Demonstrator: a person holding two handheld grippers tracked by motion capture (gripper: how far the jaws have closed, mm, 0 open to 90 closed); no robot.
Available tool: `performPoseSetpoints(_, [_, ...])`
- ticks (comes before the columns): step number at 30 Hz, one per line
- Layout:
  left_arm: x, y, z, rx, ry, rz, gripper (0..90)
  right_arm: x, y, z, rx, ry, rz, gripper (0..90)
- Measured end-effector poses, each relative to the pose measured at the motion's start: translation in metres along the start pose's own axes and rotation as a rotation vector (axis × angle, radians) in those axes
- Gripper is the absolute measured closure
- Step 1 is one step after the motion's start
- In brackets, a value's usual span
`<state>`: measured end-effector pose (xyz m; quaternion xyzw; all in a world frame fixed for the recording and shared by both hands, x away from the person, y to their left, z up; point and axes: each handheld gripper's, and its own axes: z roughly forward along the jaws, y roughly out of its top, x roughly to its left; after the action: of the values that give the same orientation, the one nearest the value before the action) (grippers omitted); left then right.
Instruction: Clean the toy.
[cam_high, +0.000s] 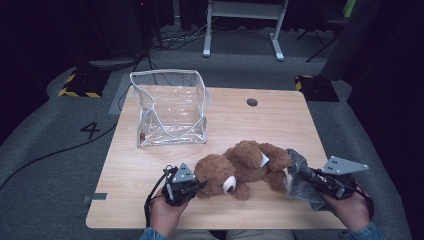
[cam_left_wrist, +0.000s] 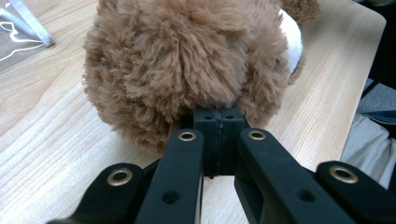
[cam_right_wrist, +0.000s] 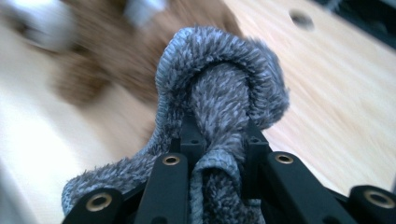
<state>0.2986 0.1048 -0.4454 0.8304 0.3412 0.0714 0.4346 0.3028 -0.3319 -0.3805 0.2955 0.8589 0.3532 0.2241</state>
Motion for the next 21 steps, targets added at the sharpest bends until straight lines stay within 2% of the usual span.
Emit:
performPoseSetpoints(4, [0.000,0.001,0.001,0.007,0.003,0.004,89.8,0.036,0.025,-0.017,-0.084,0.044,-0.077,77.8])
performPoseSetpoints(5, [-0.001,0.001,0.001,0.011,-0.001,0.002,89.8,0.043,0.033,-0.018,-0.122,0.061,-0.105,77.8])
performPoseSetpoints(6, [-0.001,0.001,0.001,0.010,0.001,0.002,89.8,0.053,0.041,-0.019,-0.140,0.075,-0.103,77.8])
performPoseSetpoints(7, [-0.001,0.001,0.001,0.008,-0.008,0.002,89.8,0.059,0.050,-0.018,-0.179,0.099,-0.148,77.8])
performPoseSetpoints(8, [-0.002,0.001,0.001,0.006,-0.008,0.003,89.8,0.065,0.059,-0.015,-0.203,0.127,-0.169,77.7])
performPoseSetpoints(9, [-0.003,0.001,0.002,0.007,-0.004,0.003,89.8,0.072,0.068,-0.011,-0.213,0.157,-0.177,77.8])
performPoseSetpoints(11, [-0.003,0.001,0.001,0.010,-0.006,0.013,89.8,0.087,0.086,0.004,-0.241,0.189,-0.225,77.7])
performPoseSetpoints(14, [-0.003,0.000,0.001,0.006,-0.009,0.009,89.8,0.105,0.103,0.026,-0.239,0.234,-0.267,77.6])
performPoseSetpoints(15, [-0.003,0.000,0.000,0.008,-0.006,0.016,89.8,0.112,0.107,0.034,-0.239,0.236,-0.293,77.6])
performPoseSetpoints(17, [-0.003,0.000,0.000,0.007,-0.006,0.015,89.8,0.121,0.113,0.051,-0.229,0.263,-0.315,77.6])
performPoseSetpoints(21, [-0.004,0.000,0.001,0.000,-0.008,0.009,89.8,0.134,0.119,0.073,-0.235,0.294,-0.332,77.2])
